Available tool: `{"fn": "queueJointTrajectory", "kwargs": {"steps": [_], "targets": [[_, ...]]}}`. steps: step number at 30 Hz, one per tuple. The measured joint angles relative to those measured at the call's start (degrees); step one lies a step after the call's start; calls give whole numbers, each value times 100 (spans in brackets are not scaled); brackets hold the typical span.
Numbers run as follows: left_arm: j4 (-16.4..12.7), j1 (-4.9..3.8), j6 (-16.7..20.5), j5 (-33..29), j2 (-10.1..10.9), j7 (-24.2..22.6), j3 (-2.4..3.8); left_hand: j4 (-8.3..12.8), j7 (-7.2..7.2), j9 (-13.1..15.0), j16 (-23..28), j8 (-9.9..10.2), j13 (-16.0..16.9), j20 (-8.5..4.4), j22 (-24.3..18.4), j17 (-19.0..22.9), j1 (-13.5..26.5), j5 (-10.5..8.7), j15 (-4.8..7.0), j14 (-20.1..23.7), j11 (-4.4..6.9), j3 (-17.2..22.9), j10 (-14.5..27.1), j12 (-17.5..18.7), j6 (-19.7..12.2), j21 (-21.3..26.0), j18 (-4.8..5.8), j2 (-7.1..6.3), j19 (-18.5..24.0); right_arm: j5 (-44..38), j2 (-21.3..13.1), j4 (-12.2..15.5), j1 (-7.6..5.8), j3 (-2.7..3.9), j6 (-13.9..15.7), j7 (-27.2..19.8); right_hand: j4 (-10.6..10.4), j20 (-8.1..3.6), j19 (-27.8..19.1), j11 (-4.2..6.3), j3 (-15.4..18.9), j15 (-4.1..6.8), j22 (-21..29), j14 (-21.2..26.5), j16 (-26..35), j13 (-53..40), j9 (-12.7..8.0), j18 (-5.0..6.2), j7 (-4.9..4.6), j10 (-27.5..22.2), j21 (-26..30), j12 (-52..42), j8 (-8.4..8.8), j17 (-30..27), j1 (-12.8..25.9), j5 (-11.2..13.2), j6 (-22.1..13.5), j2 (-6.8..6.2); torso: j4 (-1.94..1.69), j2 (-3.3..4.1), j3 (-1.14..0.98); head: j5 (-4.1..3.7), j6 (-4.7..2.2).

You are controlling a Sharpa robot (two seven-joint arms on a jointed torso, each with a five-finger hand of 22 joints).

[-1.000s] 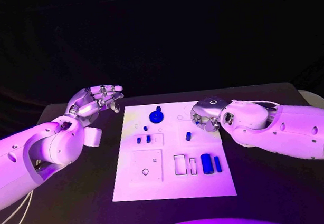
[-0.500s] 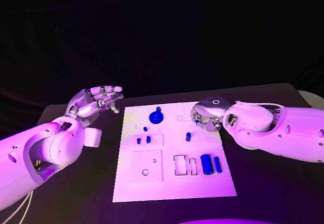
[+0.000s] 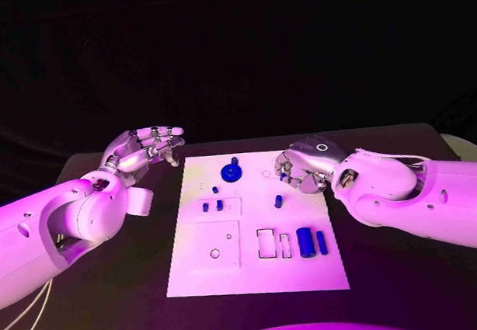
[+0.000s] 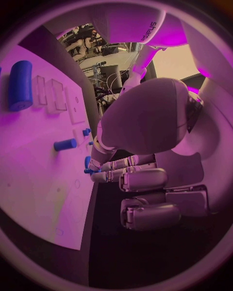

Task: Assemble the parts on the task board

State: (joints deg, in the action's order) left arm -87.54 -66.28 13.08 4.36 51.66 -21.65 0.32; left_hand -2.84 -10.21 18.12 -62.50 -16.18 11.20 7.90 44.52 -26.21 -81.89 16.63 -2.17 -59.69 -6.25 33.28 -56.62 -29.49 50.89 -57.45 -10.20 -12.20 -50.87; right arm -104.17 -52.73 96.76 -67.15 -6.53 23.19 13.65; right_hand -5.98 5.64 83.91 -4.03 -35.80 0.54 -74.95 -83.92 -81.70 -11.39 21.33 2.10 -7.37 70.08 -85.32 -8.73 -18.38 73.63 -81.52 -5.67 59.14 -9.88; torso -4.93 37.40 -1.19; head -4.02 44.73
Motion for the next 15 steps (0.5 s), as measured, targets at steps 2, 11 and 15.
{"fn": "queueJointTrajectory", "kwargs": {"steps": [2,11,15], "targets": [[5,1,0,0,-21,1,0,0,0,0,0,0,0,0,0,0,0,0,0,0,0,0,0,0,0,0,0,0,0,27,14,184,5,4,68,-13,0,0,0,0,0,0,0,0,0,0,0,0,0,0,0,0,0,0,0,0,0,0,-1,0,0,41,1],[15,10,-3,0,-126,3,-2,17,0,0,0,0,-1,0,7,7,0,0,0,0,-21,-17,21,2,0,0,0,0,0,160,385,545,79,6,290,-139,39,0,0,-6,-8,0,1,0,0,4,11,2,4,8,-21,14,0,-6,17,-32,-5,-18,-20,-12,10,296,19],[20,12,-4,0,-170,4,-3,17,0,0,0,0,-1,0,6,7,0,0,0,0,-21,-17,21,2,0,0,0,0,0,231,648,453,164,-2,318,-207,39,0,0,4,-8,0,1,0,0,6,12,2,7,22,-21,14,1,-6,24,-33,-8,-25,-20,-19,22,398,56]]}}
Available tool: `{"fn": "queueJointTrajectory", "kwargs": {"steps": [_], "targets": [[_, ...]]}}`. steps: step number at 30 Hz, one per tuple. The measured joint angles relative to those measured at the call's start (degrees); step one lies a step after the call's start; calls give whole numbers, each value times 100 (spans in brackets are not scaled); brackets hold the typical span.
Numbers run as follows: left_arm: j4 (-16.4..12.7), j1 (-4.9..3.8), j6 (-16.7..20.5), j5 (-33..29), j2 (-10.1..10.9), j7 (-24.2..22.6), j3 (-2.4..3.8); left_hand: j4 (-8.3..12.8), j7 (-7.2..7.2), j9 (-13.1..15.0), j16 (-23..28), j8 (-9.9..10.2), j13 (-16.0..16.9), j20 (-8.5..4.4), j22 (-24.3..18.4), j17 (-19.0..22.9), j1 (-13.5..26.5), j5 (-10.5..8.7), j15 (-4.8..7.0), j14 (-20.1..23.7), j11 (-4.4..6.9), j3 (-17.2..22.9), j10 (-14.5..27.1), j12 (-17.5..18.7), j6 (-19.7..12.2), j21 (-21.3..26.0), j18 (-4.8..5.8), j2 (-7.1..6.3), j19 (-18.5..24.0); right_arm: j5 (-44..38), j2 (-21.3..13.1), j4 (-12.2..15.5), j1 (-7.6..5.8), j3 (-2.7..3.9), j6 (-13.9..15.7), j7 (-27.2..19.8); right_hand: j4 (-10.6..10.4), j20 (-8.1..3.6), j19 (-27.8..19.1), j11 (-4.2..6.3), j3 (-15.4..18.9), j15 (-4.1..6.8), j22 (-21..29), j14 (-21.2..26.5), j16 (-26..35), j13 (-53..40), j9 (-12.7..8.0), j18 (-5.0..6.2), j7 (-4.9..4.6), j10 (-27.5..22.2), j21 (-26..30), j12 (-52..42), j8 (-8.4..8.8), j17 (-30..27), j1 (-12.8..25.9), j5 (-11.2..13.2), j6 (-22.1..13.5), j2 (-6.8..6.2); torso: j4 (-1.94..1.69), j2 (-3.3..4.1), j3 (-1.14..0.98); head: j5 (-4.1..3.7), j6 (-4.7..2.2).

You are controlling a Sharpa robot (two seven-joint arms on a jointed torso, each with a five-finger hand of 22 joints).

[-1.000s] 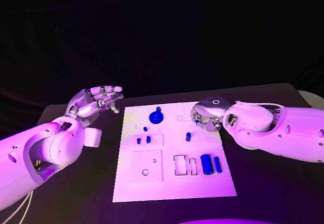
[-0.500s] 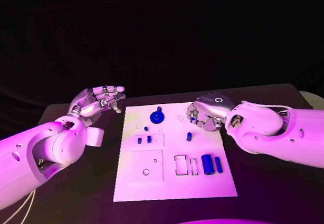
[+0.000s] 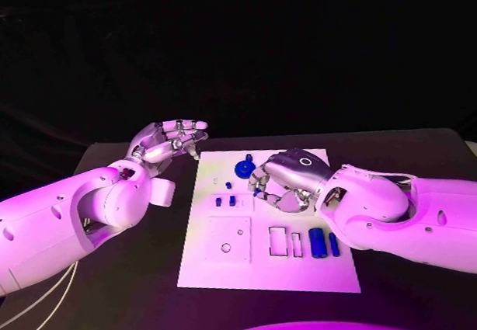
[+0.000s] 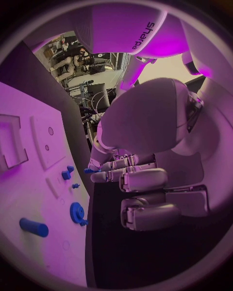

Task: Assemble the parts on the task board

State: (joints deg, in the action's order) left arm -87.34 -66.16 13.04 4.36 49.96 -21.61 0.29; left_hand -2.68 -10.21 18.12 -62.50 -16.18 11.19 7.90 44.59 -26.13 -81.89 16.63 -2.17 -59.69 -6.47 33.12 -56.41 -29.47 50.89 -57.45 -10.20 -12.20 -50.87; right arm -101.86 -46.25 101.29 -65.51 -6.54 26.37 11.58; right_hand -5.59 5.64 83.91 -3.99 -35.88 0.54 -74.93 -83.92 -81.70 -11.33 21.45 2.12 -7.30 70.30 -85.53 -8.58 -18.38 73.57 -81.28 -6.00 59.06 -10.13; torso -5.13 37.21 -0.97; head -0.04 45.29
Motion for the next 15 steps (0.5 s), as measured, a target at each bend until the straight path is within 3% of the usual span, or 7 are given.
{"fn": "queueJointTrajectory", "kwargs": {"steps": [7,15], "targets": [[8,1,-1,0,-61,2,-1,0,0,0,0,0,0,0,-1,0,0,0,0,0,0,0,0,0,0,0,0,0,0,118,395,-271,310,-41,-11,-117,0,0,0,0,0,0,0,0,0,4,0,0,-19,14,0,0,6,-9,0,-22,19,0,-12,-4,10,160,59],[16,1,-3,0,-108,8,-3,0,0,0,0,0,-1,0,-1,0,0,0,0,0,0,0,0,0,0,0,0,0,0,192,632,-515,472,-65,-87,-208,0,0,0,0,0,0,1,0,0,7,-3,0,-19,16,0,22,14,-14,0,-35,19,-1,-6,0,12,265,105]]}}
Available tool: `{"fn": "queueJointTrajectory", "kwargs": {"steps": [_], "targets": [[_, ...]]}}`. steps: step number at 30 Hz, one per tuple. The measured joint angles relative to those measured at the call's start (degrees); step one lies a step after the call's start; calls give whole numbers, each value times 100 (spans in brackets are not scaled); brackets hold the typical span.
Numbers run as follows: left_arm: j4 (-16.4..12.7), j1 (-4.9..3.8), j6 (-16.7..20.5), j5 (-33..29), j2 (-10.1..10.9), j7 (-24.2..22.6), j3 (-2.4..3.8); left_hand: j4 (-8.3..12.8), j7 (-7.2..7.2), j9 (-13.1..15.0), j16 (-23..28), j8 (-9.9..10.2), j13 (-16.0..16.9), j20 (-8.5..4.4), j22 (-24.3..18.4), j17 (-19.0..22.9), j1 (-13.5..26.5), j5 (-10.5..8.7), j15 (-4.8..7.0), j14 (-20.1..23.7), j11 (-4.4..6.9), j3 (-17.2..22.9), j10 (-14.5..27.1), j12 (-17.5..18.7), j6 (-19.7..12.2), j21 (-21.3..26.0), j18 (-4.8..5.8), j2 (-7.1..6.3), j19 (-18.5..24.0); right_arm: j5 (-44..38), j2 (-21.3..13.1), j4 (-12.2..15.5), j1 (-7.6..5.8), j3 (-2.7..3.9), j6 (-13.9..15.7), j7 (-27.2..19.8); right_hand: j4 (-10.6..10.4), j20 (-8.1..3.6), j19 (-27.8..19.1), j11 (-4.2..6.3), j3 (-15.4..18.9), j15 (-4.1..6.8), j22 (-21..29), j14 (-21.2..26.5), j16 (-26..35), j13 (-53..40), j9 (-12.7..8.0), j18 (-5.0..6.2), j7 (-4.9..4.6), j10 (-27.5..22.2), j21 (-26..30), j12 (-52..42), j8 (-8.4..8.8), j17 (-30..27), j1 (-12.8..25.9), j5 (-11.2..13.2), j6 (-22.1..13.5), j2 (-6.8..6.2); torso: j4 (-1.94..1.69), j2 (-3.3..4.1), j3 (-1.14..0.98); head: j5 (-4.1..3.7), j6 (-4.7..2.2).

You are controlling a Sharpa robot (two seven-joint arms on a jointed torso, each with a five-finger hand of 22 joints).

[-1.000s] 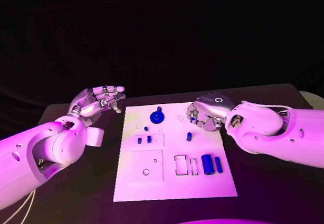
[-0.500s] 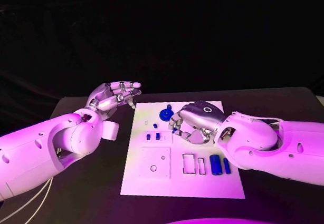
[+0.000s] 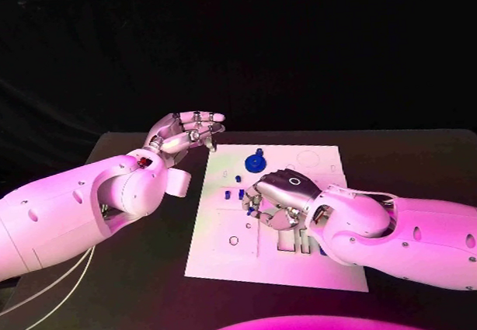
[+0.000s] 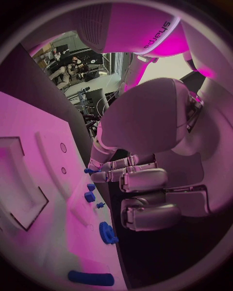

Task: Assemble the parts on the task board

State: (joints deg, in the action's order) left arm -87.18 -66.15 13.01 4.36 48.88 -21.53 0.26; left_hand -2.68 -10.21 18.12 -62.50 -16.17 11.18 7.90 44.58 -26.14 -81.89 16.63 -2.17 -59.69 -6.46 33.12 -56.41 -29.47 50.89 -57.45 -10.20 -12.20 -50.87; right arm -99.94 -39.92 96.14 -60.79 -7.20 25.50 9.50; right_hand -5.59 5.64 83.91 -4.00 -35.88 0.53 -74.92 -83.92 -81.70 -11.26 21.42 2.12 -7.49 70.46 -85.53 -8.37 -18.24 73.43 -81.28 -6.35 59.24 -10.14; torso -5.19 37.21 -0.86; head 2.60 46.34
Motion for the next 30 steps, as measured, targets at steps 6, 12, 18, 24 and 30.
{"fn": "queueJointTrajectory", "kwargs": {"steps": [6,12,18,24,30], "targets": [[0,0,-2,0,-2,6,-1,0,0,0,0,0,2,0,0,0,0,0,0,0,0,0,0,0,0,0,0,0,0,20,83,-104,53,-13,-91,-20,0,0,0,1,0,0,0,0,0,6,2,0,0,19,0,1,12,0,8,-8,0,-8,9,4,-1,38,31],[-1,0,-6,0,-3,13,-1,0,0,0,0,0,5,0,0,0,0,0,0,0,0,0,0,0,0,0,0,0,0,21,135,-163,92,-23,-187,-21,0,0,0,9,0,0,1,0,0,4,9,1,0,29,0,1,20,-8,15,-9,-1,-16,9,6,-8,56,54],[-1,0,-11,0,-1,22,-1,0,0,0,0,0,4,0,5,7,0,0,0,0,0,0,0,0,0,0,0,0,0,16,159,-209,108,-29,-304,-14,0,0,0,9,1,0,1,0,0,2,9,1,1,29,0,9,27,-10,23,-8,-2,-23,8,5,-8,69,75],[-1,0,-17,0,0,29,-1,0,0,-1,0,0,4,0,5,7,0,0,0,0,0,0,0,0,0,0,0,0,0,12,200,-238,126,-35,-381,-11,0,0,0,8,1,0,2,0,0,2,7,1,2,30,0,9,7,-10,23,-8,-3,-23,7,3,-8,86,91],[-1,0,-27,0,2,36,-1,0,0,-1,0,0,4,0,4,7,0,0,0,0,0,0,-1,-21,0,0,0,0,0,1,235,-291,142,-38,-421,-5,15,0,0,16,17,0,2,0,0,2,6,1,9,21,0,10,7,-10,23,-7,-12,-23,6,2,-8,103,105]]}}
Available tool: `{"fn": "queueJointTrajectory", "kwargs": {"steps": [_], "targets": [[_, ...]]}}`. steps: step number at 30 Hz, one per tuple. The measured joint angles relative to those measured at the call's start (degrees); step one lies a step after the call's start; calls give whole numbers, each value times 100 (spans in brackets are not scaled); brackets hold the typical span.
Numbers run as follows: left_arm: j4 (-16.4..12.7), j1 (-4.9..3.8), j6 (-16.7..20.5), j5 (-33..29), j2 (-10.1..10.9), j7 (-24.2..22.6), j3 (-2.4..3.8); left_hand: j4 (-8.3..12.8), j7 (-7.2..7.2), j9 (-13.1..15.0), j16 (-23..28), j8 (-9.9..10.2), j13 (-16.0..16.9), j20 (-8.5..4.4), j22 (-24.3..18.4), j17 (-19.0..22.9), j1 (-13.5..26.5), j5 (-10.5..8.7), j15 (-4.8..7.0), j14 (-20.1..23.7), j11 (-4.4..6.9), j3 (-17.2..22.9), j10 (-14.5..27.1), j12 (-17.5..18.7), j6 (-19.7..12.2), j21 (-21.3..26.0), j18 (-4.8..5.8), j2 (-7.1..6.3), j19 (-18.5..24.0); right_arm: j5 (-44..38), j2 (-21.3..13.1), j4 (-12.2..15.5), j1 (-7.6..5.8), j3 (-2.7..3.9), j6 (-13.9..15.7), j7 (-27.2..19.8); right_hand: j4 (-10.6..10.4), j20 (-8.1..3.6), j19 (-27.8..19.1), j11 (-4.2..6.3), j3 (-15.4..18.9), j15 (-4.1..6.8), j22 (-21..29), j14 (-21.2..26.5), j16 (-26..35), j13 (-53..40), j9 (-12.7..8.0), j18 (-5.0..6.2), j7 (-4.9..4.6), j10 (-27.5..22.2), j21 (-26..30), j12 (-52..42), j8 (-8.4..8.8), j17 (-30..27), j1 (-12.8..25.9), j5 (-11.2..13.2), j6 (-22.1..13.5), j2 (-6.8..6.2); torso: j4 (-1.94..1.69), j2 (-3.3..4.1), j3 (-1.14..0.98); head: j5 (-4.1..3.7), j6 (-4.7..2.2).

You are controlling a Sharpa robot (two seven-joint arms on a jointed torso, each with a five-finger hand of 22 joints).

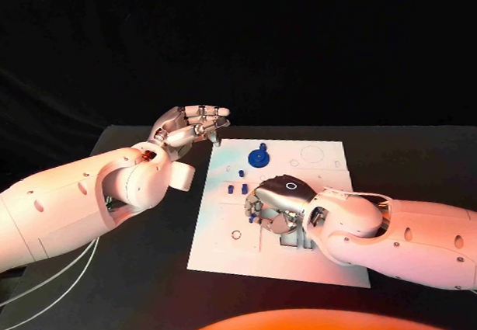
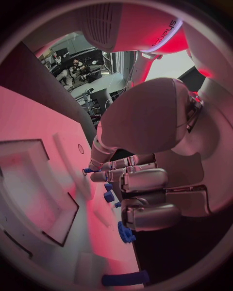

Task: Assemble the parts on the task board

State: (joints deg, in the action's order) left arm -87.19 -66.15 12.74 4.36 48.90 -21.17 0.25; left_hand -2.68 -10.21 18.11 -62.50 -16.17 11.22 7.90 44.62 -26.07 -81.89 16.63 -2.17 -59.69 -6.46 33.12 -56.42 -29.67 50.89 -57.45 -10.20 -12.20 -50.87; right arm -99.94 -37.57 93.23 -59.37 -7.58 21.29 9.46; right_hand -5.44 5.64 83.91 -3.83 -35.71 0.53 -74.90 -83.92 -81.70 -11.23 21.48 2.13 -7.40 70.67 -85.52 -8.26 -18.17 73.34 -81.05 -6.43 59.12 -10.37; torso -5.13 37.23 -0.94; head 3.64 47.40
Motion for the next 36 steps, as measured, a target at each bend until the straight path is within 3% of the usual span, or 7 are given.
{"fn": "queueJointTrajectory", "kwargs": {"steps": [19,33,36], "targets": [[-7,0,-29,0,19,18,0,0,0,0,0,0,-1,0,-1,-1,0,0,0,0,0,0,0,0,0,0,0,0,0,-200,118,-114,18,-4,-68,75,0,0,0,3,0,0,-4,0,0,3,2,0,4,-5,0,0,12,0,17,4,-18,17,-1,-1,4,19,28],[-13,0,-37,0,25,32,0,0,0,0,0,0,1,0,-2,-1,0,0,0,0,0,0,0,0,0,0,0,0,0,-284,173,-116,3,-3,-351,112,15,0,0,-8,15,0,-3,0,0,0,27,1,23,-13,0,56,4,-29,103,34,-39,-8,1,-3,4,21,41],[-13,0,-38,0,26,35,0,0,0,0,0,0,4,0,-2,-1,0,0,0,0,0,0,0,0,0,0,0,0,0,-295,173,-114,1,-3,-375,121,15,0,0,-29,15,0,-3,0,0,8,25,1,-32,-34,27,122,21,-28,154,55,-93,-43,3,-5,4,17,37]]}}
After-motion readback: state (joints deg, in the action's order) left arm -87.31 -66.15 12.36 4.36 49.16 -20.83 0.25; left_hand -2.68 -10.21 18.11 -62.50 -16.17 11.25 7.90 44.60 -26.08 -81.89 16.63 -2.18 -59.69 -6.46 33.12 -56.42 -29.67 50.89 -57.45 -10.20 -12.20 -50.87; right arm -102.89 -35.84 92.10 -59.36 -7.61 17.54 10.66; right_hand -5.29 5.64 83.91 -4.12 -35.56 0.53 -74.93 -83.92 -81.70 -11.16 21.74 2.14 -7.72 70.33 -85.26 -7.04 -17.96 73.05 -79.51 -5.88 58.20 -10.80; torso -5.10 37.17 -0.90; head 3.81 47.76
